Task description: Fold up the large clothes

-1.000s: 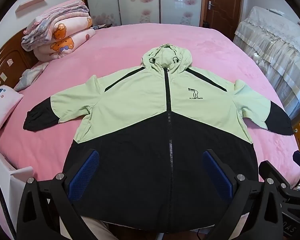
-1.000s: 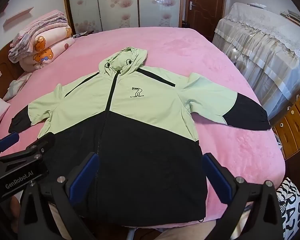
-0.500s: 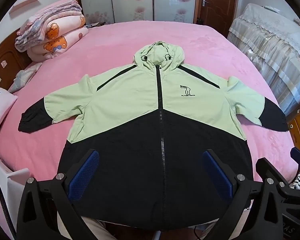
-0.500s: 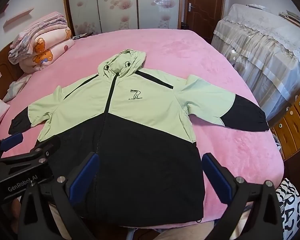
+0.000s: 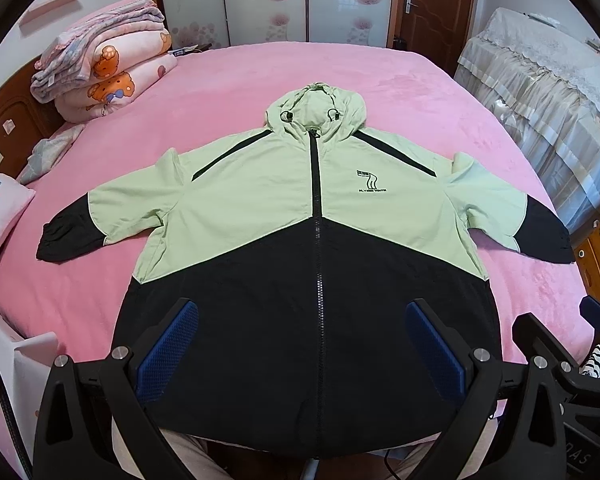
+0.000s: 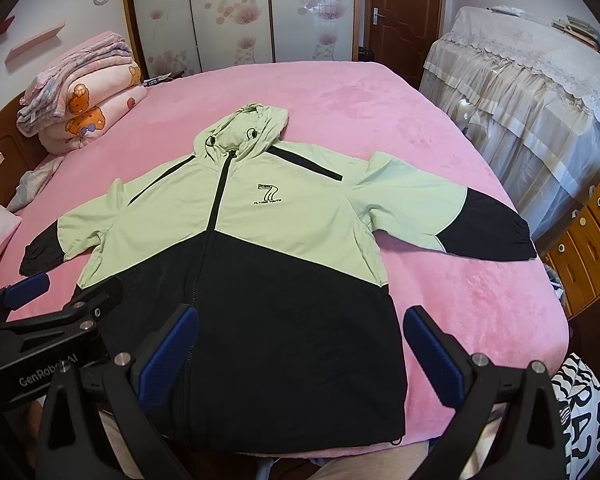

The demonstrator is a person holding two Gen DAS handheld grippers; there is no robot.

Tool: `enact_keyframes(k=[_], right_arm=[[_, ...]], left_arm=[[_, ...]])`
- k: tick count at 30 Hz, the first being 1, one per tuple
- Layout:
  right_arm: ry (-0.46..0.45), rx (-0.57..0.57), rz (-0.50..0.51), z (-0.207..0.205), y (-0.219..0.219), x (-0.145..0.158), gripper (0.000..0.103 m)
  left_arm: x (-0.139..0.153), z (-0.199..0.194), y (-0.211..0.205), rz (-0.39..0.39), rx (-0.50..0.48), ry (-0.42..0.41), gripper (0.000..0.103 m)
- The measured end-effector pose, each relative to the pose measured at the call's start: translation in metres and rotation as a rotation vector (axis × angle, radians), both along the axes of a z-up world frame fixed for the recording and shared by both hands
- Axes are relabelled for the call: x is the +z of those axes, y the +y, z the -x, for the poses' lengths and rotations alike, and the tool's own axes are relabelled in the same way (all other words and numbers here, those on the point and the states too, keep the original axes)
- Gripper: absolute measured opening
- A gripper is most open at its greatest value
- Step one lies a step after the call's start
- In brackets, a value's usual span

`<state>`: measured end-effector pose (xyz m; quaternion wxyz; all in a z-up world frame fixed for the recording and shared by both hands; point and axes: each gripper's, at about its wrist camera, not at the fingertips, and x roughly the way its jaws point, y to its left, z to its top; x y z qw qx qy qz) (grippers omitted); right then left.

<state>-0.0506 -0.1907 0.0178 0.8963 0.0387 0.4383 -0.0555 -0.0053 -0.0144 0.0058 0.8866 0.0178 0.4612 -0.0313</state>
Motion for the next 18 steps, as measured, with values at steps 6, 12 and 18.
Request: enact_keyframes(k=[6, 12, 18], right_arm=[[0.002, -0.003, -0.011, 0.0028, -0.0019, -0.0023, 0.103], [0.003, -0.003, -0.012, 0.0039, -0.0019, -0.0040, 0.103], [0.004, -0.003, -0.015, 0.0035, -0.0020, -0.0038, 0.103]], left_arm=[[-0.0008, 0.0030, -0.0011, -0.006, 0.003, 0.002, 0.102], [-0.0022, 0.0051, -0.0023, -0.010, 0.006, 0.006, 0.102], [-0.0032, 0.0059, -0.0022, -0.014, 0.009, 0.006, 0.102]])
